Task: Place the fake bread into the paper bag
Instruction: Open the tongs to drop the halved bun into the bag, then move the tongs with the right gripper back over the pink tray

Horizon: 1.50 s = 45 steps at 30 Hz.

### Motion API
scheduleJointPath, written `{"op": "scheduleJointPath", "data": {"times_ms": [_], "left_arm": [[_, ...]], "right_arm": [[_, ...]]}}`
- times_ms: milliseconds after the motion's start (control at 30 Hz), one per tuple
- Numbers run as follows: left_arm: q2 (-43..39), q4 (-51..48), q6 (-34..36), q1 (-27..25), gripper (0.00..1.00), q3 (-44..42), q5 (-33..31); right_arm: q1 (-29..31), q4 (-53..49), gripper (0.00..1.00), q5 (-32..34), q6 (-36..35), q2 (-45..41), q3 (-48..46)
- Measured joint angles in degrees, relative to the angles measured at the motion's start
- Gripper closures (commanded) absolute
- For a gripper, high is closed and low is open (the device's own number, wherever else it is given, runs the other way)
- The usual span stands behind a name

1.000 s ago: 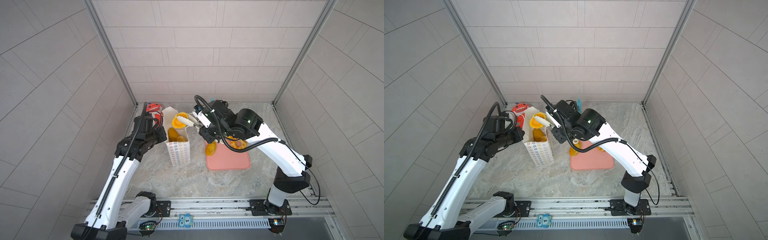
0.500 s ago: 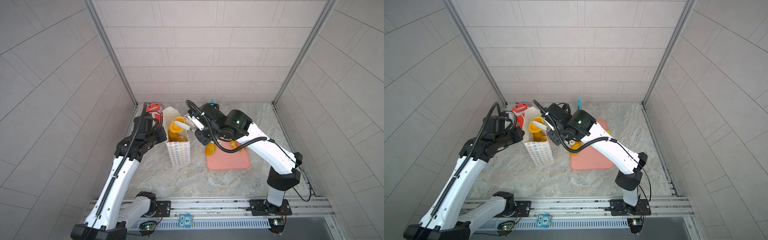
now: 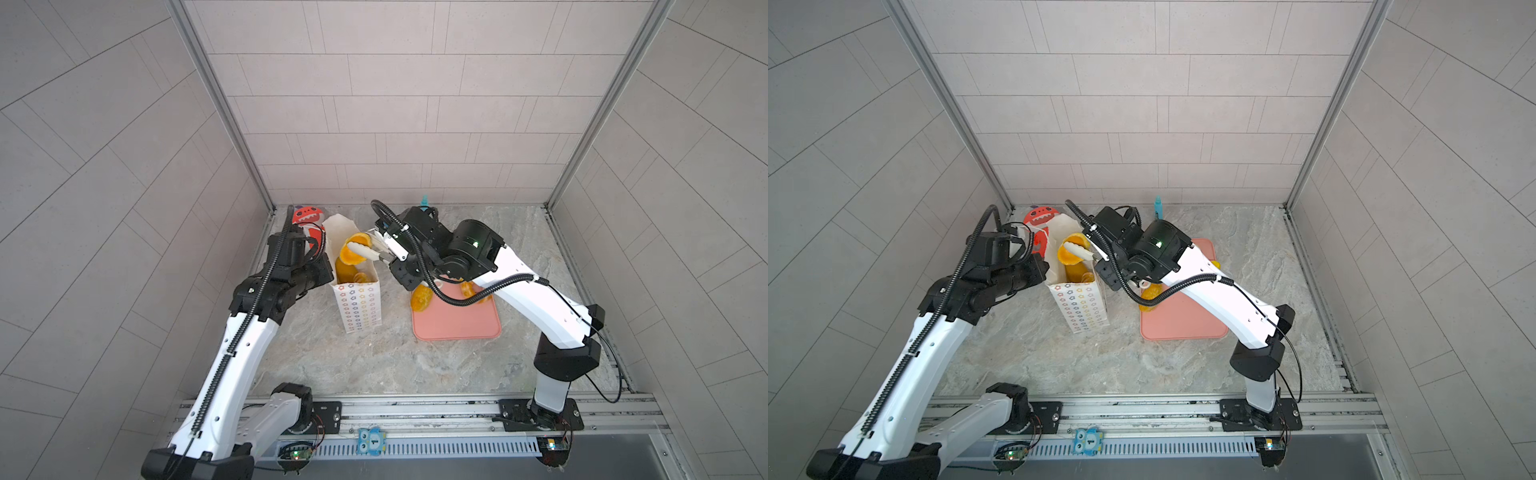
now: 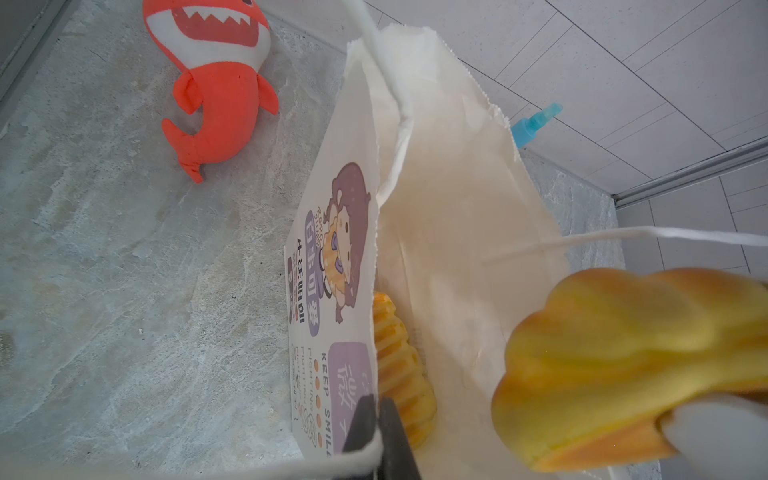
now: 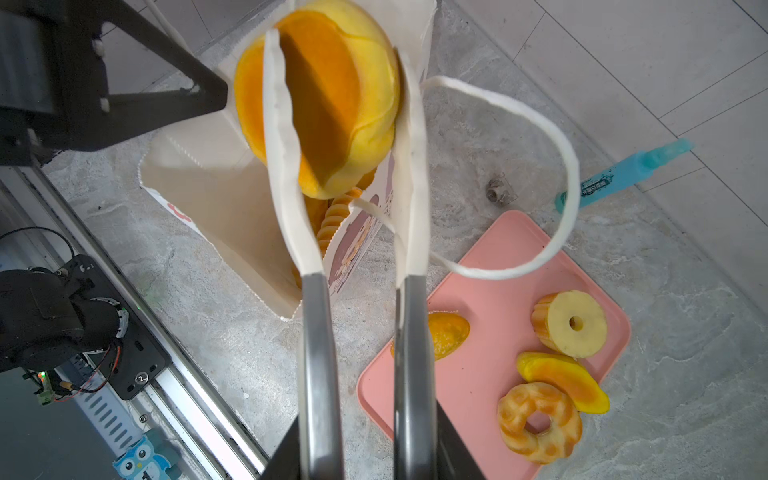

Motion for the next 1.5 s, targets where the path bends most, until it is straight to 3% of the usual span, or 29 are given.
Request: {"op": "scheduleJointPath", "data": {"times_ms": [267,1100,1500], "left_arm": [[-0.31,-0.02,0.00,0.00,0.94,-0.26,-0.04],[-0.46,-0.04,0.00,0.00,0.93,-0.28,-0.20],[-0.46,-0.04,0.02,0.00,0.94,-0.28,-0.20]], "right_arm": [[0.04,0.04,0.55,0.26,-0.11,0.00,0.00],[0.22,0.07,0.57,3.76,-0.70,-0.37,3.15],[-2.67,0.44,0.57,8.28,-1.46,-5.81,2.64]]}}
